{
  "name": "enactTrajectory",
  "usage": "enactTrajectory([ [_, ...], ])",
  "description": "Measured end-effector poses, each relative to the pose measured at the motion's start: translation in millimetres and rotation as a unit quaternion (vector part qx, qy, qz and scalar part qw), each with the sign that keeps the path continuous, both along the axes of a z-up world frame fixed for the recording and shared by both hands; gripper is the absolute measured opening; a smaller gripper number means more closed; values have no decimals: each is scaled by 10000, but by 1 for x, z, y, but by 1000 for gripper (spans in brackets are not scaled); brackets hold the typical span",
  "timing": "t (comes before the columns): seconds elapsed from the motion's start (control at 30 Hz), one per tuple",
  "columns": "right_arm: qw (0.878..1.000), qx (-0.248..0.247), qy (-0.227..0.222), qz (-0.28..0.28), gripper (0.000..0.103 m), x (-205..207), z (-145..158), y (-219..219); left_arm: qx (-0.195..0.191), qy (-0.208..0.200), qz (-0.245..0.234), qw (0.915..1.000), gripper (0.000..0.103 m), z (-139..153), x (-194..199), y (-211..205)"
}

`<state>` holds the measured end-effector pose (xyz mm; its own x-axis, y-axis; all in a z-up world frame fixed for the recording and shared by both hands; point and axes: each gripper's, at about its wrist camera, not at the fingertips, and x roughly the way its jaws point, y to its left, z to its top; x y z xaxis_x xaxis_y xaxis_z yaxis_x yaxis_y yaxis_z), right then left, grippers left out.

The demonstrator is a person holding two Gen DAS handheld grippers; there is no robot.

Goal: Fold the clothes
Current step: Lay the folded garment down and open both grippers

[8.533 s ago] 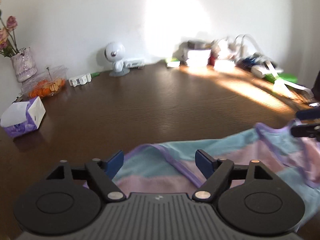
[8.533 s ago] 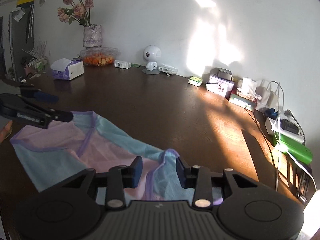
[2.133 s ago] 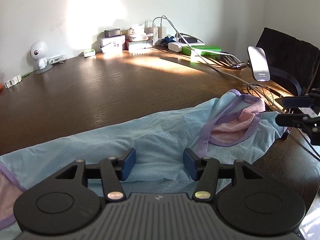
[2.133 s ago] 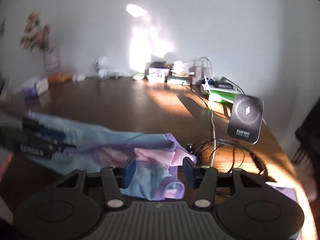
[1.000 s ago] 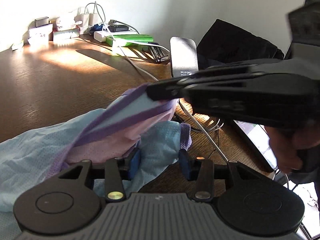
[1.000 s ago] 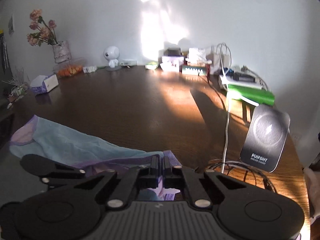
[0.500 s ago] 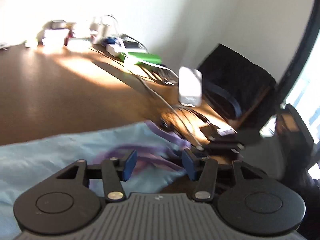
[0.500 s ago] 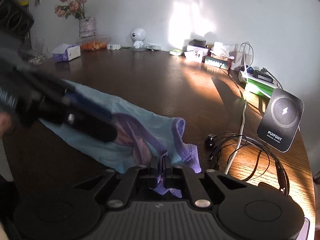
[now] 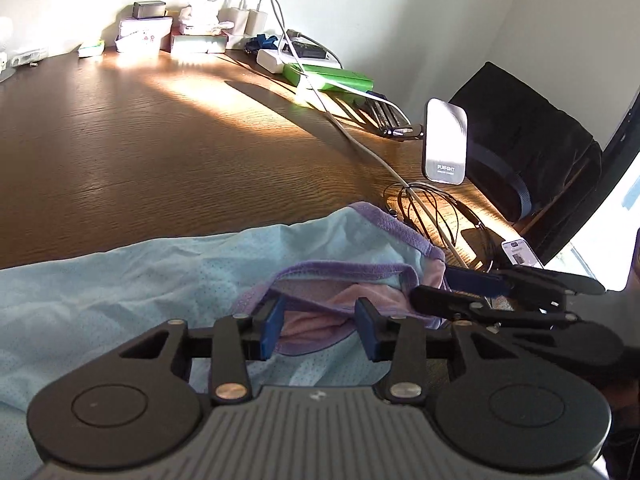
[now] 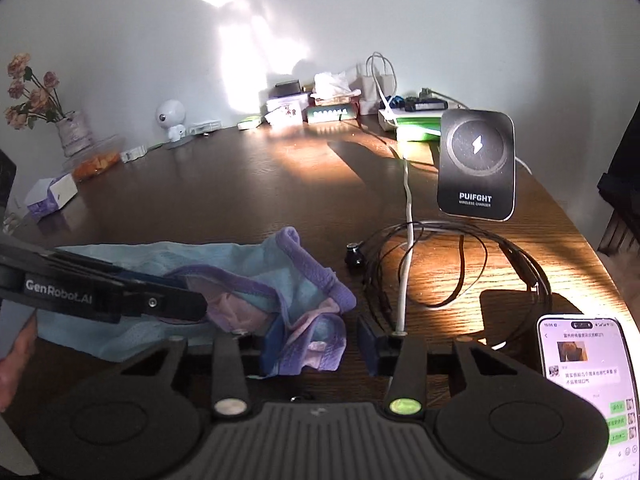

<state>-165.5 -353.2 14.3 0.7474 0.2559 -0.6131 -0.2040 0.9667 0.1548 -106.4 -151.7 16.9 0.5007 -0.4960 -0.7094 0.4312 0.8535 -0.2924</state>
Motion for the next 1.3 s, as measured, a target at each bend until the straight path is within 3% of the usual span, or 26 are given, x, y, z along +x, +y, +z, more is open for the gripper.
enactTrajectory([
  [0.13,9998,16,-172,-122,11,-1,-4,10,-288,-197,25,9994,41,20,-15,15],
  [0.23,9995,8,-220,-223,7,5,3,13,-314,-569,314,9974,46,39,-34,42],
  [0.33,9986,19,-528,-66,7,4,25,20,-54,-877,901,9921,47,47,-53,75],
  [0.5,9915,153,-924,905,7,1,54,66,-269,-932,1851,9779,47,43,-84,120],
  [0.63,9730,168,-989,2077,7,3,44,139,-281,-1150,2329,9653,48,45,-115,143],
  [0.8,9581,125,-444,2826,9,18,14,205,-90,-1088,3007,9475,52,36,-134,176],
  [0.83,9555,60,-324,2932,15,19,9,213,-71,-1031,3151,9434,53,33,-135,182],
  [0.9,9564,175,-481,2874,18,16,23,201,-95,-926,3366,9370,54,27,-136,195],
  [0.97,9570,290,-639,2814,36,14,37,189,-64,-869,3548,9309,54,22,-136,204],
  [1.07,9571,462,-875,2722,31,11,58,170,46,-770,3694,9261,54,17,-137,212],
  [1.17,9709,82,-374,2362,18,37,35,166,285,-749,3817,9208,55,13,-141,213],
  [1.23,9578,-588,-61,2811,14,40,14,184,572,-845,3841,9176,59,12,-144,207],
  [1.3,9437,-874,-398,3166,14,34,27,189,640,-845,3928,9135,62,11,-147,207],
])
